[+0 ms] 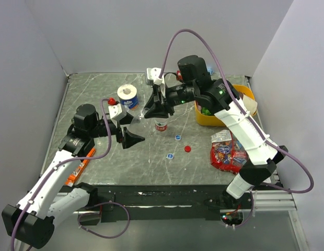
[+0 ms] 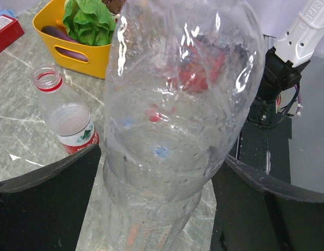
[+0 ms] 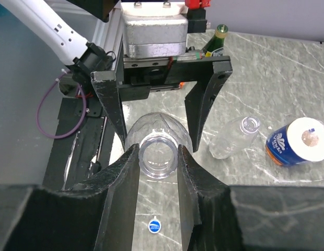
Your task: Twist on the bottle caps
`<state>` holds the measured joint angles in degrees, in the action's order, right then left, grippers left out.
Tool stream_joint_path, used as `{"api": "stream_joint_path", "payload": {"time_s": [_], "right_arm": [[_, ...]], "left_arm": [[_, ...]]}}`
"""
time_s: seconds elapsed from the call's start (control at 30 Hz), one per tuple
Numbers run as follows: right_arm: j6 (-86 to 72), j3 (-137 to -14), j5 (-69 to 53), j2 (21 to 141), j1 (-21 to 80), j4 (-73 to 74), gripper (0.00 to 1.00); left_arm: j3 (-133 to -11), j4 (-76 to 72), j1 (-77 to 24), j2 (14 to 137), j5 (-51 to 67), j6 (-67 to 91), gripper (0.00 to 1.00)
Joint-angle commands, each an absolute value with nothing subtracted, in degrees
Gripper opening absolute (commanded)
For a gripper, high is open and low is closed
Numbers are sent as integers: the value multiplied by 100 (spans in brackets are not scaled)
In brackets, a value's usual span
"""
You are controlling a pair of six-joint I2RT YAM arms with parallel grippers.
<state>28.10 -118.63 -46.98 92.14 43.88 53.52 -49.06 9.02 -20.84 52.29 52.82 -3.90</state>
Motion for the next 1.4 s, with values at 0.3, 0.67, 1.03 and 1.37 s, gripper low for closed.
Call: {"api": "stream_joint_path", "payload": {"time_s": [0.3,0.67,1.03,1.37], "right_arm": [[2918,-12393,-4782,9457,4517,5388,0],[3024,-12947,-3727,9344,4439,5977,67],[6246,-9249,-3297,8077,4043,6470,70],[9033,-7155,-2558,8709,4535,5362,62]], "left_arm": [[-4641,703,-2162,5036,5256,-721,74],[-3947,44,-2162,4457,4896,-202,46],[-3560,474,-1732,3429,4053,-36,1],[-3586,228,-352,3164,3639,1169,1]]}}
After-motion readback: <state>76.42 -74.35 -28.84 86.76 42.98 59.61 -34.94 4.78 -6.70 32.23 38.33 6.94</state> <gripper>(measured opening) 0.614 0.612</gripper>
